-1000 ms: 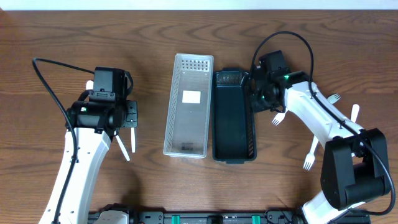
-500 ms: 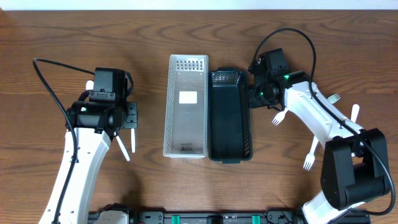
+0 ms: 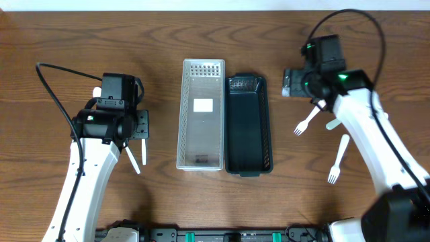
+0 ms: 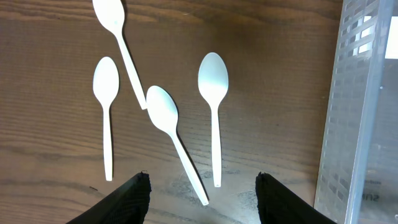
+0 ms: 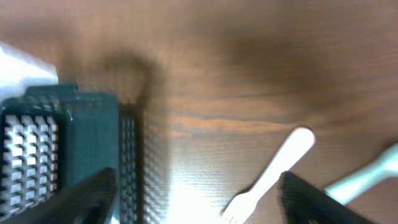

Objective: Pack container
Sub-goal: 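Move the right gripper over the white fork and grasp it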

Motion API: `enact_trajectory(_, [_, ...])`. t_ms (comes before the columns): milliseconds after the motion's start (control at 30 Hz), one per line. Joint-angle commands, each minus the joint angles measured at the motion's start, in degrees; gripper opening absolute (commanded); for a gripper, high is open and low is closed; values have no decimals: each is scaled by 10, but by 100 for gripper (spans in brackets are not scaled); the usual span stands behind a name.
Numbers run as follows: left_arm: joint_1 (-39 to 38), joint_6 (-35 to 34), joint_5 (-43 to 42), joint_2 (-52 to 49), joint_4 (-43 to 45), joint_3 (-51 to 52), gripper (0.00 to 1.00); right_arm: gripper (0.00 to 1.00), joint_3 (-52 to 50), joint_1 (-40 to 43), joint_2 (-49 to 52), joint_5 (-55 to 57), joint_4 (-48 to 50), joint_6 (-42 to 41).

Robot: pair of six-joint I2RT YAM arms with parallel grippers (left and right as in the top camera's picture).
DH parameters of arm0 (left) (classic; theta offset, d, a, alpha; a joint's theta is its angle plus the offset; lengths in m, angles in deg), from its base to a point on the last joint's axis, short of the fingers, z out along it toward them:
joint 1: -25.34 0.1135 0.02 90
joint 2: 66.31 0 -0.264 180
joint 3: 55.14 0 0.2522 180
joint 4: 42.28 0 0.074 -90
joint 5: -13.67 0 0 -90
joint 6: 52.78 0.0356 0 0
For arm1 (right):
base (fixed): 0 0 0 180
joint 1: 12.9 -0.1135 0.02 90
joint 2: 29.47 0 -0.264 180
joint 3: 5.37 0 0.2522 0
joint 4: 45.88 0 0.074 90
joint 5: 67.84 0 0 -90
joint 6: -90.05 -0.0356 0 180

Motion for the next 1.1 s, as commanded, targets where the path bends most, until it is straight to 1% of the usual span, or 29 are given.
enact_trajectory(0, [1, 1, 5, -4, -2, -7, 57, 95, 5, 16, -13, 94, -49, -223])
enact_trajectory(33, [1, 1, 5, -4, -2, -7, 57, 99, 3, 18, -9, 115, -70, -283])
enact_trajectory(67, [1, 1, 5, -4, -2, -7, 57, 99, 0, 20, -4, 123, -81, -314])
enact_trajectory(133, [1, 1, 5, -4, -2, -7, 57, 99, -5, 22, 10, 117, -86, -340])
enact_trajectory(400, [1, 1, 5, -4, -7, -7, 58, 99, -5, 21, 95, 102, -88, -328])
enact_trajectory(567, [1, 1, 5, -4, -9, -7, 58, 99, -5, 24, 128, 96, -85, -328])
enact_trajectory(800, [1, 1, 5, -5, -15, -7, 59, 99, -5, 35, 161, 77, -80, -315])
enact_trajectory(867, [1, 1, 5, -5, -17, -7, 64, 99, -5, 41, 164, 77, -79, -312])
enact_trajectory(1067, [1, 1, 5, -5, -19, -7, 64, 99, -5, 68, 167, 63, -69, -300])
